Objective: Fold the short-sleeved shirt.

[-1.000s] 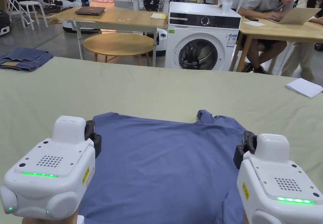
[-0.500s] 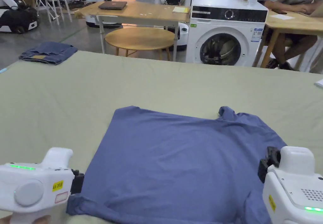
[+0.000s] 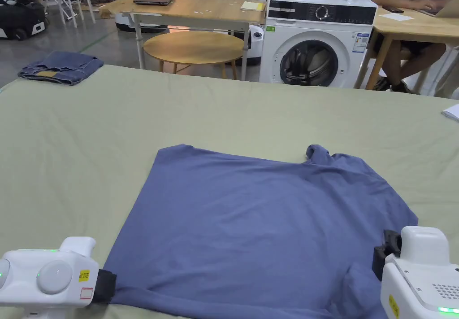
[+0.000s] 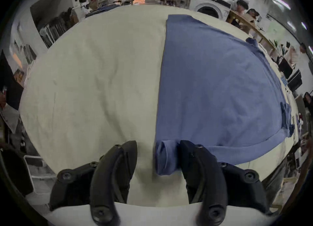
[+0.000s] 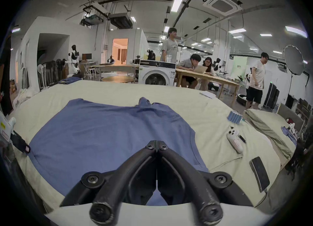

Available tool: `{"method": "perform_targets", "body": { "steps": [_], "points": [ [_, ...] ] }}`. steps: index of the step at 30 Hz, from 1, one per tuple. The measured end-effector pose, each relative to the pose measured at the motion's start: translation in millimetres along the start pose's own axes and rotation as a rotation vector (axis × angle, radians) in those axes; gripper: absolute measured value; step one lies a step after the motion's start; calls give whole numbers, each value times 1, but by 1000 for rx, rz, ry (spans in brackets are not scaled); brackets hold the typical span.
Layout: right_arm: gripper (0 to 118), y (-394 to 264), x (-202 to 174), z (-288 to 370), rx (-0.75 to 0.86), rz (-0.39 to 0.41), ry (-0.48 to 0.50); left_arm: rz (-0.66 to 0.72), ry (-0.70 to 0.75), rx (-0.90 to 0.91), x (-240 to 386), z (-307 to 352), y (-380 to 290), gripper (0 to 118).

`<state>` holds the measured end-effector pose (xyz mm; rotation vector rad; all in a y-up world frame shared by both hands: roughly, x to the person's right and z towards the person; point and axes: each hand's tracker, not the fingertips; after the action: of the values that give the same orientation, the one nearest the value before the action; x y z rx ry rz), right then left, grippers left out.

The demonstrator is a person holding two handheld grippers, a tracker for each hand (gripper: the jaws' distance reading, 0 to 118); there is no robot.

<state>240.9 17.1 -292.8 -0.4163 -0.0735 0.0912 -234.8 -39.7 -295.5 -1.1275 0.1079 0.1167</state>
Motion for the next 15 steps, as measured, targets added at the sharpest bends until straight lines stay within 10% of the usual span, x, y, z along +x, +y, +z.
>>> {"method": "perform_targets", "body": {
  "steps": [4,8,12,15],
  "points": [
    [0,-2,17,1,-57,-11,-10,-48,8,5,7,4,0,6],
    [0,-3,46,1,-198,-34,-17,-77,-17,19,7,5,-3,0],
    [51,-17,80,-3,-356,-49,5,-59,-41,31,-2,7,-5,0],
    [55,-34,95,-6,-460,-45,15,-66,-44,36,-3,8,-5,0]
  ]
}}
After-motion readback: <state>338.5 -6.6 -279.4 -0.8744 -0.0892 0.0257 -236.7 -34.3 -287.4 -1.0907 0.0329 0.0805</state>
